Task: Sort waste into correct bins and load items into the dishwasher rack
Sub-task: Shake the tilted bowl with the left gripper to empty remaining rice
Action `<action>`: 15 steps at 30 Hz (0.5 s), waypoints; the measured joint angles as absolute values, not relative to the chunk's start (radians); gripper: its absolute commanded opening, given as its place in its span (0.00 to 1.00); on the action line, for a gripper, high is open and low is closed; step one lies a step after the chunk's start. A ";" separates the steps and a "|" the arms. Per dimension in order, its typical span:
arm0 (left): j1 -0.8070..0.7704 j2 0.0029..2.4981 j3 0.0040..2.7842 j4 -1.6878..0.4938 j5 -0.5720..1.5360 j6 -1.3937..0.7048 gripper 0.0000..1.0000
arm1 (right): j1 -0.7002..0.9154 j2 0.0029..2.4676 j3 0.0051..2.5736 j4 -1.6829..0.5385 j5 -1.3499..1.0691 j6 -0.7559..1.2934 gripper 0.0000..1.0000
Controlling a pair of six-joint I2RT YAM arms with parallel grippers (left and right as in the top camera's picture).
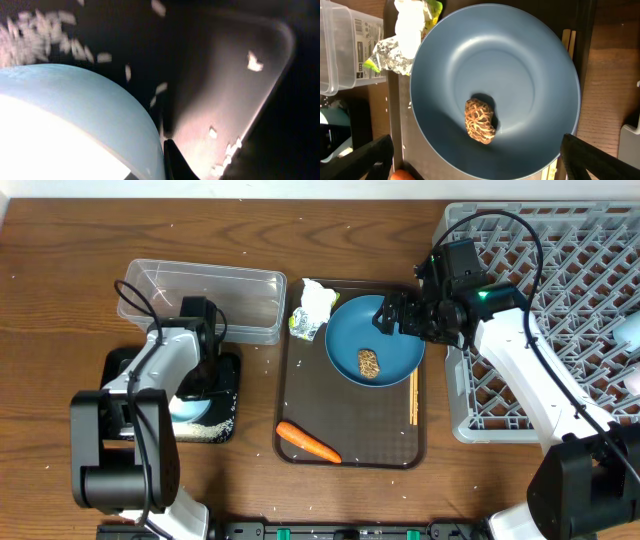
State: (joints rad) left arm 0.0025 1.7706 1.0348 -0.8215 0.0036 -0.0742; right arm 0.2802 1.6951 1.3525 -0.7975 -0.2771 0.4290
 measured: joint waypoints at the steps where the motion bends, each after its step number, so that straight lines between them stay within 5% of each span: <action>1: 0.002 1.756 1.035 -0.837 0.013 -0.078 0.06 | 0.280 1.695 1.353 -0.797 -0.277 0.429 0.99; 15: 0.107 1.390 1.072 -0.856 0.334 -0.083 0.06 | 0.280 1.695 1.353 -0.803 -0.277 0.429 0.99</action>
